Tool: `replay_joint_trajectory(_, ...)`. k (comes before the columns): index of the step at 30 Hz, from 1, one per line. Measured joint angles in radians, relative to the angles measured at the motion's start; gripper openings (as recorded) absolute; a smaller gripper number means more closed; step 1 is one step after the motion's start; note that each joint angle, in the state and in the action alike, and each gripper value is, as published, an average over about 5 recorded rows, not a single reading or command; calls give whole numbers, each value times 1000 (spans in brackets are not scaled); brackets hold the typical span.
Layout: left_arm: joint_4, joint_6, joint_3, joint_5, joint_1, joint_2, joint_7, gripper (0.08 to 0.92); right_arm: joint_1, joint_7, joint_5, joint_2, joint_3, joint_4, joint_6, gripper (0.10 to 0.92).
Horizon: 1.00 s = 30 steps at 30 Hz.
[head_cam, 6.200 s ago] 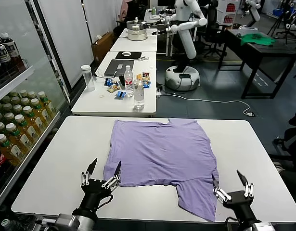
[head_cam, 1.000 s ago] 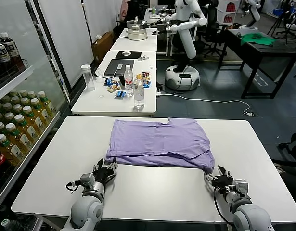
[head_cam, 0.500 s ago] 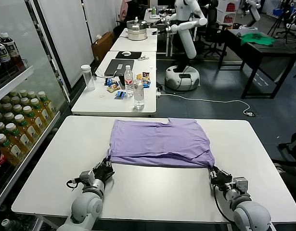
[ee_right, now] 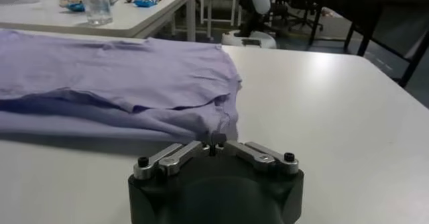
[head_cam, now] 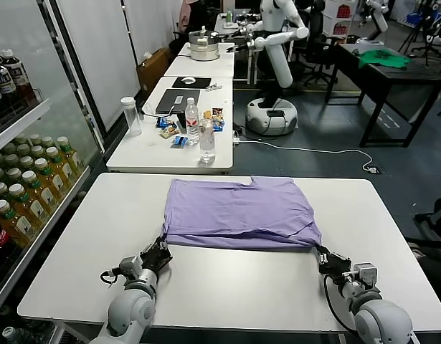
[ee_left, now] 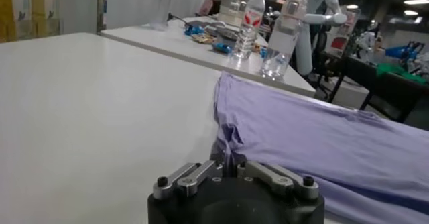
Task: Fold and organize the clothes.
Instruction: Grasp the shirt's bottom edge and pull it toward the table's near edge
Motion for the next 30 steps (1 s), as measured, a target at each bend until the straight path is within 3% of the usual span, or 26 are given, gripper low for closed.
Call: replay_joint_trajectory(30, -343, 2, -54, 73, 377, 62, 8, 114, -497, -26, -97, 27, 205, 348, -58, 110)
